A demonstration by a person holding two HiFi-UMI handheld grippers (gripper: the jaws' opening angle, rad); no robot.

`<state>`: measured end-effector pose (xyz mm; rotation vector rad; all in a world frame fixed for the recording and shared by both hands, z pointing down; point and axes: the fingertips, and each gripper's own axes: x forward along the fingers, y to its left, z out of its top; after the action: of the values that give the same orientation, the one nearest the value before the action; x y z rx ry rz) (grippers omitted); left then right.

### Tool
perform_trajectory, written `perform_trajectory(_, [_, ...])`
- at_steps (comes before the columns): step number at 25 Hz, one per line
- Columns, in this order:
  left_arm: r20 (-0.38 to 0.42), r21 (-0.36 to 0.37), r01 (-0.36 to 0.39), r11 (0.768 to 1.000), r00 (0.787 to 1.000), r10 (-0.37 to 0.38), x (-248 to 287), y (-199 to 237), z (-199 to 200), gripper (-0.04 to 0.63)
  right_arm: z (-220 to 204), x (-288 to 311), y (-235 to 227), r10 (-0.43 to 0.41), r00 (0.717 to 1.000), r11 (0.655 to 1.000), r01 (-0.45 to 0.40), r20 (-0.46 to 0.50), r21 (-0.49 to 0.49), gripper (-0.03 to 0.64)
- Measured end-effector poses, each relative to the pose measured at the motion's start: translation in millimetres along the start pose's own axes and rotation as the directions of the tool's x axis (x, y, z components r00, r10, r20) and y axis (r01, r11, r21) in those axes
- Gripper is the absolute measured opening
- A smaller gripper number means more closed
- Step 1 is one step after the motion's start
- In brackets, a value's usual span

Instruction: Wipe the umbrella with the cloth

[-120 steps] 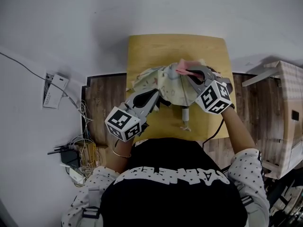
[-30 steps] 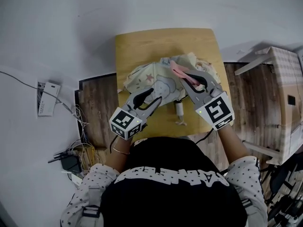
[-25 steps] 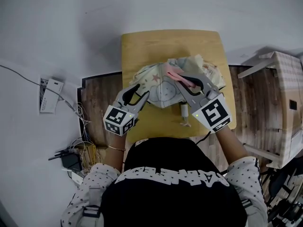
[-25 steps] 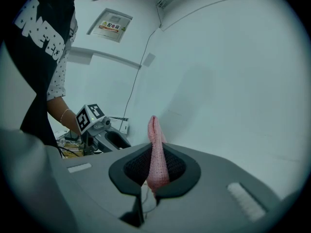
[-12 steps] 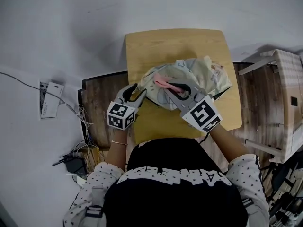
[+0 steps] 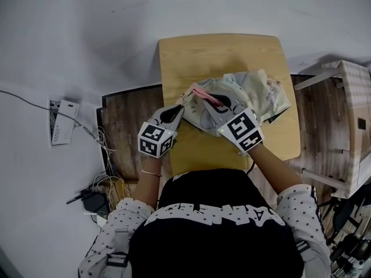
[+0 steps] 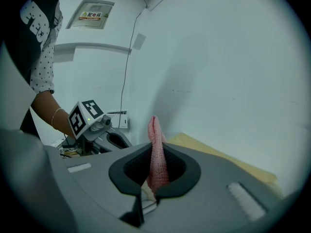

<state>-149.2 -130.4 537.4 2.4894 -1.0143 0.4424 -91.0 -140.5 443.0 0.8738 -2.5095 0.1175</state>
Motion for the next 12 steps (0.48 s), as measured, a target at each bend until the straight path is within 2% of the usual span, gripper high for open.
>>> perform_trajectory(4, [0.007, -0.029, 0.038, 0.999, 0.999, -0.037, -3, -6, 2, 0.005, -10, 18, 0, 0.011, 0.999, 1.0, -0.011, -0.037, -0.016, 0.032])
perform_trajectory(12, [0.008, -0.042, 0.049, 0.998, 0.999, -0.049, -8, -9, 7, 0.005, -36, 34, 16, 0.081, 0.991, 0.996, -0.086, -0.107, -0.038, 0.032])
